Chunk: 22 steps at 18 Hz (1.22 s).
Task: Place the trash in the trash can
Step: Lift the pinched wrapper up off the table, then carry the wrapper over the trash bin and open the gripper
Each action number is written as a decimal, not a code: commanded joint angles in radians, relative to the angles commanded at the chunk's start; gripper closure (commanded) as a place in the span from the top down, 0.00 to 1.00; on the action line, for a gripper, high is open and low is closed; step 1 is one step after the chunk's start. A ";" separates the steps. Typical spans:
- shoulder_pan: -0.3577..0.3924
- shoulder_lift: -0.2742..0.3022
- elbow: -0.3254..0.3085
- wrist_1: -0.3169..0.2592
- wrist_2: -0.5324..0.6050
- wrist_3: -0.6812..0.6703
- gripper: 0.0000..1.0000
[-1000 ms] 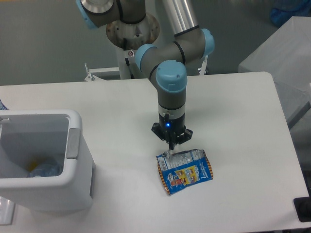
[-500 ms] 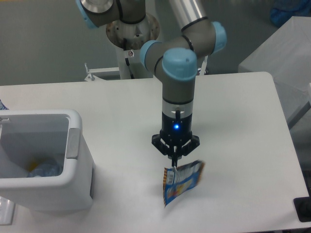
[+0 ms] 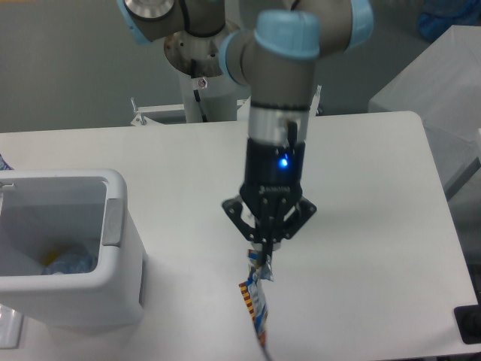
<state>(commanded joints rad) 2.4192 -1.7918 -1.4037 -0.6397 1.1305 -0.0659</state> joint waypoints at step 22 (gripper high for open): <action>-0.344 0.150 -0.149 -0.002 0.005 -0.069 0.09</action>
<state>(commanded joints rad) 2.0755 -1.6414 -1.5522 -0.6412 1.1351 -0.1350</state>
